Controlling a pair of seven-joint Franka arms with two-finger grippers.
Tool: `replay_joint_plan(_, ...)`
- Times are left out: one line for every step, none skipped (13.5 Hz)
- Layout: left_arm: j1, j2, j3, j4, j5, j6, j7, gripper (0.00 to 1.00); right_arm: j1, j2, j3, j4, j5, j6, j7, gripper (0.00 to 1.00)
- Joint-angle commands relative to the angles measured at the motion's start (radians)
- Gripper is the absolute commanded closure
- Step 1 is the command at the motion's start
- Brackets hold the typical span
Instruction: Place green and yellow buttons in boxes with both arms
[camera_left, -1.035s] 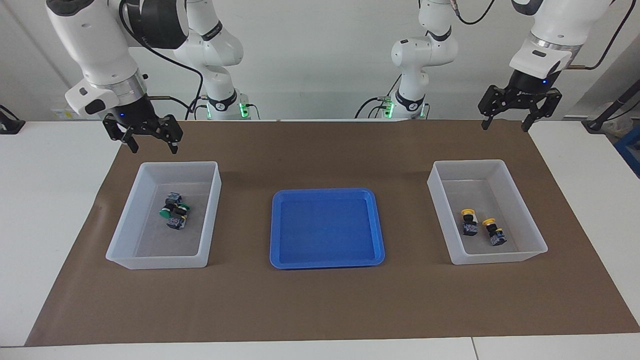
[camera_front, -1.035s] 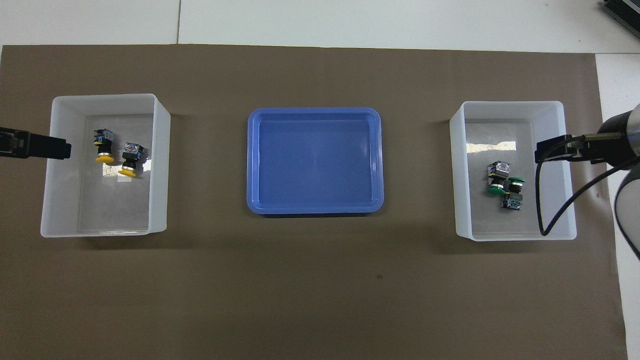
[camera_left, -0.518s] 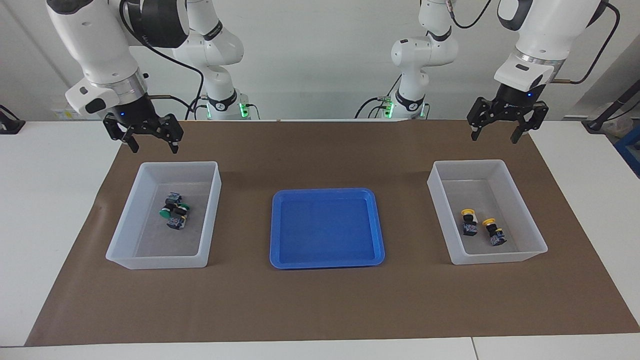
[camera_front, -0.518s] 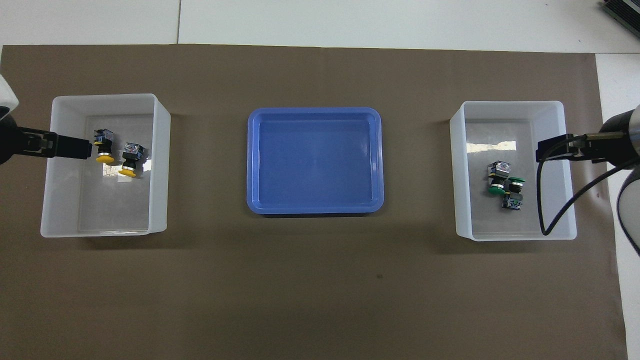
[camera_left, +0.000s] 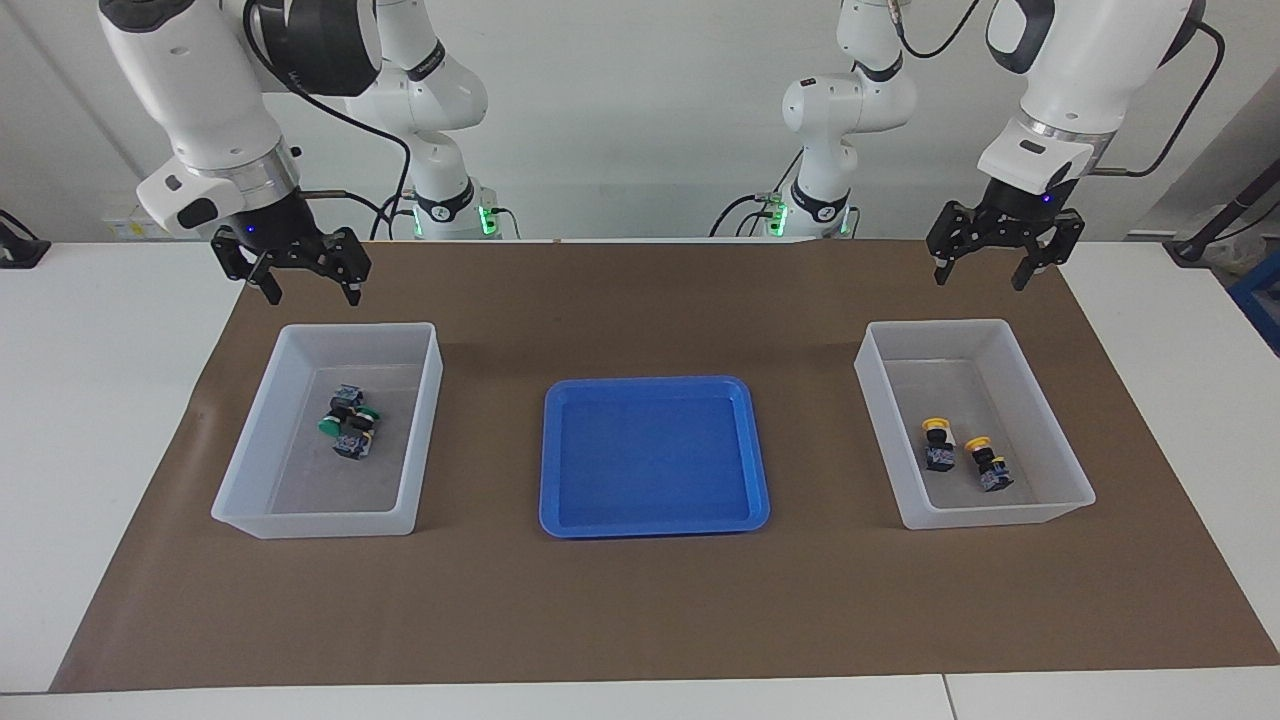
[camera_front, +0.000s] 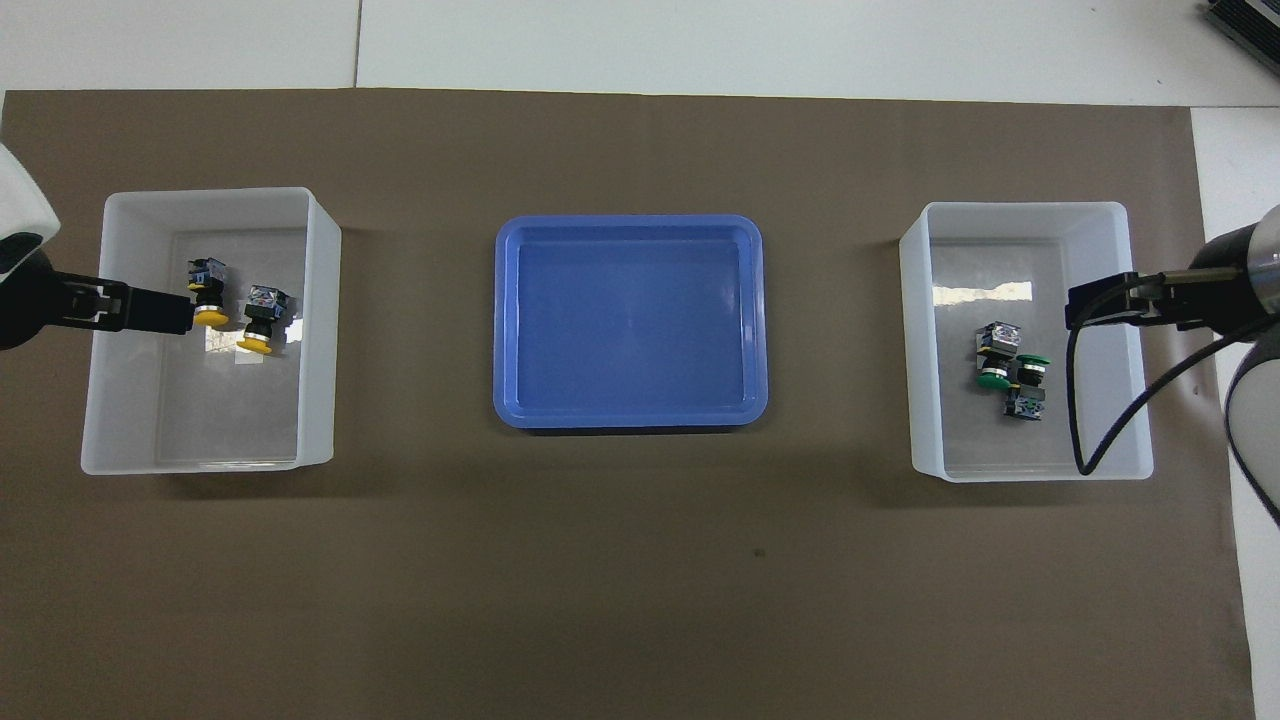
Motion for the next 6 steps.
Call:
replay_joint_plan(-0.007,-0.04,0.008,-0.058,-0.012,0.0,0.014,0.0,0.003,-0.016,-0.009,-0.006,0.003,-0.039,0.013,0.0)
replay_joint_plan(-0.016,-0.04,0.008,-0.057,-0.012,-0.011,0.014,0.0,0.003,-0.013,-0.009,0.006,-0.004,-0.071,0.015,0.0)
replay_joint_plan(-0.022,-0.039,0.008,-0.057,-0.012,-0.013,0.014,0.0,-0.001,-0.013,-0.011,0.014,-0.008,-0.085,0.016,0.0)
replay_joint_plan(-0.024,-0.036,0.008,-0.058,-0.012,-0.017,0.012,0.0,-0.006,-0.011,-0.009,0.02,-0.008,-0.099,0.016,0.0)
replay_joint_plan(-0.024,-0.034,0.008,-0.058,-0.012,-0.019,0.012,0.0,-0.004,-0.011,-0.009,0.02,-0.005,-0.102,0.018,0.0)
replay_joint_plan(-0.024,-0.034,0.008,-0.058,-0.012,-0.023,0.012,0.0,-0.004,-0.011,-0.009,0.02,-0.005,-0.101,0.021,0.0)
